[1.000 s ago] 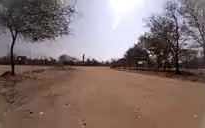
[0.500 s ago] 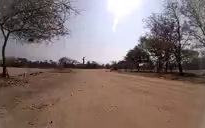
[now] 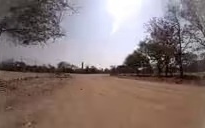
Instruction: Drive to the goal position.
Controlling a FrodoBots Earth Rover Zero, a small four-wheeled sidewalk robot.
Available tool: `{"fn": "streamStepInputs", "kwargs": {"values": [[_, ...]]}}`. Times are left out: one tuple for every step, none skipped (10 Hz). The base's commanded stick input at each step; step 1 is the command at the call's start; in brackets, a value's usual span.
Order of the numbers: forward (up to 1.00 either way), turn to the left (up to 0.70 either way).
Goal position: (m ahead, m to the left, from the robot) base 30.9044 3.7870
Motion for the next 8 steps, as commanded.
{"fn": "streamStepInputs", "kwargs": {"values": [[1.00, 0.02], [1.00, 0.02], [1.00, 0.02], [1.00, 0.02], [1.00, 0.02], [1.00, 0.02], [1.00, 0.02], [1.00, 0.02]]}}
